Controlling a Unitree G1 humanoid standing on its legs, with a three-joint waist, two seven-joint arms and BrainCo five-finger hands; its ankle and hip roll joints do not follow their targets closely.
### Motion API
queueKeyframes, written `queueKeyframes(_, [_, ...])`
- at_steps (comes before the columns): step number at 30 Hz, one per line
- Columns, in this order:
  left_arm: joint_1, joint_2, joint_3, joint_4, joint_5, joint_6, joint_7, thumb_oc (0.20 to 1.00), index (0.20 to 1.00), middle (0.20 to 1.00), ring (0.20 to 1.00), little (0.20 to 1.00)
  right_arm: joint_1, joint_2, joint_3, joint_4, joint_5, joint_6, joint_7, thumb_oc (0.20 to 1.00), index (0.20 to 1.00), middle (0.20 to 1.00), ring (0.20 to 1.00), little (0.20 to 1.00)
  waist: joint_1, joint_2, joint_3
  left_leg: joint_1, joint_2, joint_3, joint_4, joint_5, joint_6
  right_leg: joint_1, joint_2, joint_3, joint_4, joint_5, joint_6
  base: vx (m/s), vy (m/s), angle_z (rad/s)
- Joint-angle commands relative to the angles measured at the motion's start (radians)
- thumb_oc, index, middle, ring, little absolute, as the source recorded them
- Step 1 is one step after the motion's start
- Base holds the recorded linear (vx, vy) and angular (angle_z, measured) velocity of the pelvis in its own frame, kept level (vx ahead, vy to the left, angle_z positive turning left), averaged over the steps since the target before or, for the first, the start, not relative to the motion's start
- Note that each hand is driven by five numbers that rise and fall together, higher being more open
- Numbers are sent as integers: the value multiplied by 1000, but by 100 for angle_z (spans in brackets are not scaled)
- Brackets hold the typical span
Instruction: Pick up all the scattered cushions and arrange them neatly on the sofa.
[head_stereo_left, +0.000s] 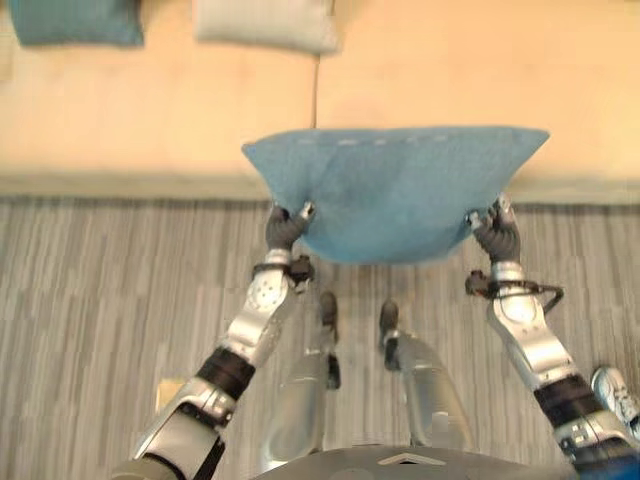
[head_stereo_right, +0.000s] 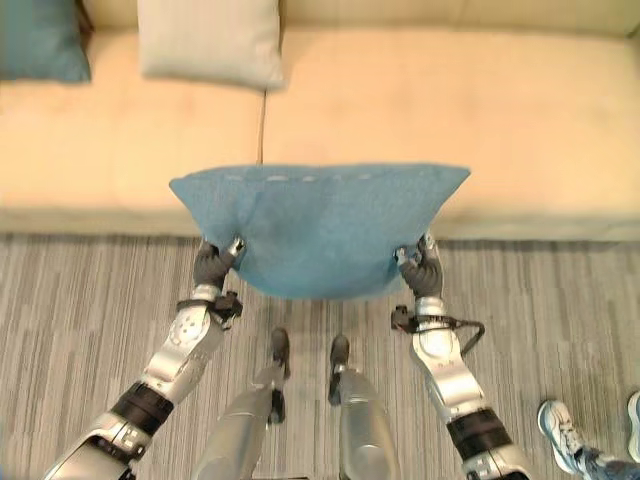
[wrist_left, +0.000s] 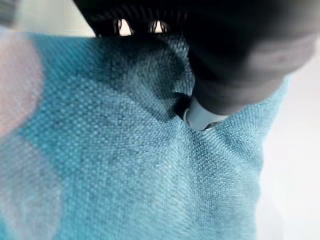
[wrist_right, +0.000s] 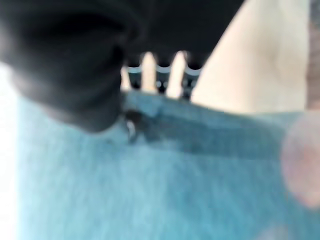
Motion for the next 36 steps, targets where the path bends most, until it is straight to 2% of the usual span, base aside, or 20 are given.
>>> queueKeyframes(1, [-61, -20, 5, -125, 93, -60, -90, 200, 200, 200, 200, 200, -115, 14, -23, -92, -54, -65, 49, 200, 200, 200, 200, 200, -17, -7, -43, 89, -42, 11, 76, -275, 33, 175, -11, 36, -294, 100, 107, -81, 139, -76])
queueKeyframes(2, [-53, -12, 18, -132, 106, -57, -85, 200, 200, 200, 200, 200, -120, 23, -27, -92, -58, -62, 50, 200, 200, 200, 200, 200, -14, -7, -42, 98, -43, 36, 72, -277, 41, 167, -10, 55, -295, 119, 124, -69, 98, -97])
queueKeyframes(5, [-48, -3, 41, -144, 112, -59, -87, 200, 200, 200, 200, 200, -121, 34, -36, -96, -59, -59, 47, 200, 200, 200, 200, 200, -6, -11, -46, 112, -37, 84, 55, -281, 47, 158, -8, 77, -306, 139, 139, -92, 52, -92])
queueKeyframes(7, [-37, 3, 55, -163, 125, -51, -92, 200, 200, 200, 200, 200, -107, 49, -51, -100, -61, -54, 51, 200, 200, 200, 200, 200, 6, -10, -37, 137, -19, 132, 41, -281, 54, 141, -16, 9, -259, 117, 134, -92, -35, -98])
queueKeyframes(8, [-38, 3, 55, -163, 125, -51, -92, 200, 200, 200, 200, 200, -107, 49, -51, -100, -61, -54, 51, 200, 200, 200, 200, 200, 7, -11, -38, 135, -19, 133, 42, -280, 54, 139, -16, 10, -258, 118, 134, -49, -98, -125])
queueKeyframes(9, [-19, 11, 72, -180, 125, -49, -102, 200, 200, 200, 200, 200, -93, 51, -57, -93, -65, -53, 50, 200, 200, 200, 200, 200, 19, -4, -42, 157, -3, 159, 25, -278, 50, 165, -40, -115, -223, 67, 107, -27, -143, -91])
queueKeyframes(10, [-13, 13, 75, -183, 123, -45, -107, 200, 200, 200, 200, 200, -90, 52, -59, -86, -72, -49, 51, 200, 200, 200, 200, 200, 26, -6, -47, 168, 8, 183, 18, -275, 45, 172, -47, -178, -185, 45, 99, -6, -203, -79])
queueKeyframes(11, [-6, 16, 84, -186, 116, -42, -110, 200, 200, 200, 200, 200, -90, 50, -61, -83, -76, -47, 50, 200, 200, 200, 200, 200, 32, -9, -50, 184, 16, 189, 14, -277, 35, 188, -53, -211, -162, 25, 103, 18, -124, -61])
queueKeyframes(12, [-4, 16, 84, -187, 114, -42, -112, 200, 200, 200, 200, 200, -89, 51, -61, -83, -77, -47, 50, 200, 200, 200, 200, 200, 31, -10, -48, 189, 17, 189, 13, -278, 33, 191, -53, -212, -158, 21, 104, 36, -248, -74])
queueKeyframes(13, [25, 14, 96, -188, 97, -33, -116, 200, 200, 200, 200, 200, -88, 52, -57, -69, -84, -38, 49, 200, 200, 200, 200, 200, 46, -24, -65, 208, 35, 233, 2, -272, 21, 229, -59, -293, -166, 10, 104, 24, -194, -62])
queueKeyframes(18, [77, -25, 84, -159, 78, -15, -144, 200, 200, 200, 200, 200, -28, 27, -87, -69, -63, -27, 64, 200, 200, 200, 200, 200, 36, -35, -100, 266, 69, 257, -12, -256, -16, 310, 6, -224, -268, -10, 77, 58, -441, -40])
queueKeyframes(20, [89, -41, 74, -160, 57, -1, -161, 200, 200, 200, 200, 200, 22, 13, -105, -62, -50, -22, 65, 200, 200, 200, 200, 200, 21, -42, -113, 280, 107, 271, 51, -258, -40, 353, 32, -214, -296, -32, 49, 83, -484, -16])
queueKeyframes(21, [90, -41, 73, -161, 56, -1, -161, 200, 200, 200, 200, 200, 24, 13, -106, -64, -50, -22, 65, 200, 200, 200, 200, 200, 23, -42, -111, 280, 110, 271, 58, -263, -42, 357, 34, -213, -298, -32, 47, 73, -394, -10])
queueKeyframes(22, [93, -41, 79, -165, 50, 2, -152, 200, 200, 200, 200, 200, 21, 7, -97, -59, -55, -12, 67, 200, 200, 200, 200, 200, 35, -46, -103, 271, 113, 229, 106, -273, -32, 365, 42, -196, -292, -48, 34, -17, -306, -2])
queueKeyframes(23, [94, -46, 82, -170, 35, -5, -146, 200, 200, 200, 200, 200, 9, -5, -84, -47, -50, -7, 69, 200, 200, 200, 200, 200, 66, -60, -86, 186, 66, 73, 222, -278, -11, 374, 53, -170, -301, -50, 14, -23, -351, -11])
queueKeyframes(24, [95, -46, 78, -168, 33, -3, -144, 200, 200, 200, 200, 200, 5, -7, -74, -38, -45, -6, 73, 200, 200, 200, 200, 200, 72, -60, -87, 161, 32, 12, 217, -299, -6, 373, 59, -158, -305, -47, 15, -43, -228, -43])
queueKeyframes(26, [96, -52, 74, -165, 34, -3, -145, 200, 200, 200, 200, 200, 0, -9, -72, -27, -42, -5, 74, 200, 200, 200, 200, 200, 72, -60, -89, 129, 11, -15, 236, -308, -6, 377, 62, -156, -314, -41, 17, 26, -114, -116])
queueKeyframes(29, [100, -51, 68, -165, 37, 5, -151, 200, 200, 200, 200, 200, -1, -20, -73, -19, -32, -2, 80, 200, 200, 200, 200, 200, 71, -53, -102, 90, -26, -9, 221, -289, -12, 389, 75, -140, -327, -30, 18, 72, -66, -34])
queueKeyframes(33, [88, -49, 76, -163, 32, 16, -144, 200, 200, 200, 200, 200, -32, -14, -58, 4, -20, 5, 72, 200, 200, 200, 200, 200, 102, -46, -102, 34, -88, -73, 230, -251, -39, 401, 103, -95, -312, -31, 16, 129, 5, -25])
queueKeyframes(36, [108, -34, 81, -182, 18, 20, -148, 200, 200, 200, 200, 200, -50, -4, -41, 17, -25, 8, 89, 200, 200, 200, 200, 200, 127, -39, -136, 157, -108, -142, 116, -248, 1, 423, 103, -70, -222, -83, 30, 418, 123, -104])
